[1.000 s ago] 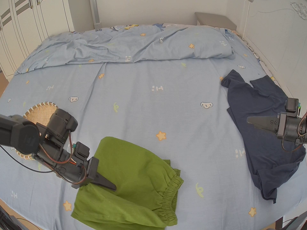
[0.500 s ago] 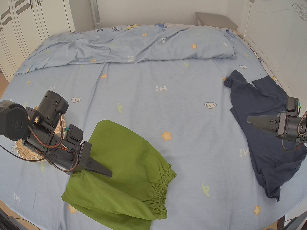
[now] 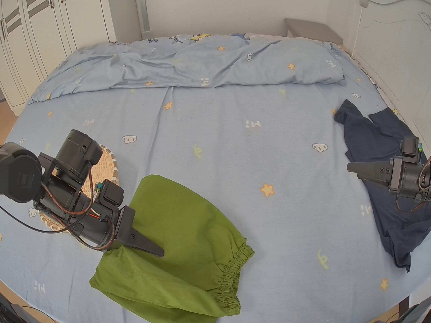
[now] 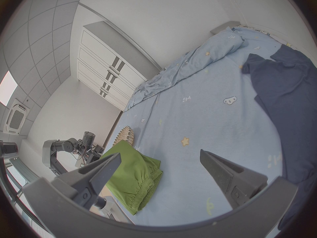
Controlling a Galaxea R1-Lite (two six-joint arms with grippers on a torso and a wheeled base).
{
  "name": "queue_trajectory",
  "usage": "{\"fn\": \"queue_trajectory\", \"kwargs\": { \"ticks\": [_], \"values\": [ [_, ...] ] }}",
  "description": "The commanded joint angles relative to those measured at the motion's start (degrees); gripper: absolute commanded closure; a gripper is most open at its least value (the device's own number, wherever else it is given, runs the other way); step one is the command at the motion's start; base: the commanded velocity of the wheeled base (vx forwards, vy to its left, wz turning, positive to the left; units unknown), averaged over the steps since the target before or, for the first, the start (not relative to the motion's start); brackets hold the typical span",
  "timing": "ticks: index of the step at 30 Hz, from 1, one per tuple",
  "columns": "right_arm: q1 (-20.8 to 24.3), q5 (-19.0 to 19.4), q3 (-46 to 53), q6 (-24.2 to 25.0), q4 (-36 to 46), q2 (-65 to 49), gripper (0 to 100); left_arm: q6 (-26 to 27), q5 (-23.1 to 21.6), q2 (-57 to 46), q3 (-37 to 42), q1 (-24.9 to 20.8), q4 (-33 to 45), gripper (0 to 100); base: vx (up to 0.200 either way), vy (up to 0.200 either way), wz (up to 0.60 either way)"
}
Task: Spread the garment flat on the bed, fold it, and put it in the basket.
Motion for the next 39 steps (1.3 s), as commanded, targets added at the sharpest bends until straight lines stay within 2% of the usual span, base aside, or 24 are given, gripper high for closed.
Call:
{"fn": "queue_trajectory", "kwargs": {
  "ticks": [1, 3, 13, 16, 22, 25, 27, 31, 33, 35, 36, 37, 38, 39],
  "values": [
    [0.02, 0.02, 0.02, -0.05, -0.04, -0.14, 0, 0.16, -0.01, -0.3, 0.17, -0.14, -0.01, 100, 0.0, 0.2, 0.0],
    [0.02, 0.02, 0.02, -0.05, -0.04, -0.14, 0, 0.42, -0.01, -0.48, 0.7, -0.14, -0.54, 100, 0.0, 0.2, 0.0],
    [1.69, -0.07, 0.63, -0.05, -0.04, -1.11, 0, 4.11, 0.43, -4.96, 0.17, -0.23, -0.89, 100, 0.0, 0.0, 0.0],
    [2.92, -0.68, 1.07, -0.23, -0.04, -1.11, 0, 5.52, 2.63, -5.66, -1.85, -1.2, -0.89, 100, 0.0, 0.0, 0.0],
    [3.71, -0.77, 1.07, -0.32, -0.04, -1.38, 0, 10.62, 3.07, -5.93, -8.61, -1.55, 3.06, 100, 0.0, 0.0, 0.0],
    [4.06, -0.86, 1.16, -0.32, -0.04, -2.61, 0, 15.01, 3.33, -5.84, -12.57, -0.67, 6.05, 100, 0.0, 0.0, 0.0],
    [4.06, -1.03, 1.16, -0.32, -0.04, -3.31, 0, 17.56, 3.42, -6.1, -13.89, -0.14, 7.19, 100, 0.0, 0.0, 0.0],
    [3.97, -1.12, 1.07, -0.23, -0.04, -3.57, 0, 18.79, 5.18, -8.83, -12.66, 0.03, 5.88, 100, 0.0, 0.0, 0.0],
    [3.97, -1.12, 1.16, -0.32, -0.04, -3.75, 0, 19.67, 10.01, -12.52, -8.97, 0.21, -0.01, 100, 0.0, 0.0, 0.0],
    [3.97, -1.12, 1.16, -0.23, -0.04, -3.66, 0, 19.67, 10.27, -12.78, -8.7, 0.21, -0.45, 100, 0.0, 0.0, 0.0],
    [4.06, -1.12, 1.16, -0.32, -0.04, -3.66, 0, 19.76, 14.14, -16.3, -4.04, 1.17, -10.03, 100, 0.0, 0.0, 0.0],
    [4.06, -1.12, 1.16, -0.32, -0.04, -3.66, 0, 19.76, 14.14, -16.3, -4.04, 1.17, -10.03, 100, 0.0, 0.0, 0.0],
    [4.06, -1.12, 1.16, -0.32, -0.04, -3.66, 0, 19.67, 15.72, -17.71, -1.41, 1.61, -16.97, 100, 0.0, 0.0, 0.0],
    [3.97, -1.12, 1.16, -0.32, -0.04, -3.66, 0, 19.58, 16.34, -18.14, -0.27, 1.97, -20.67, 100, 0.0, 0.0, 0.0]
  ]
}}
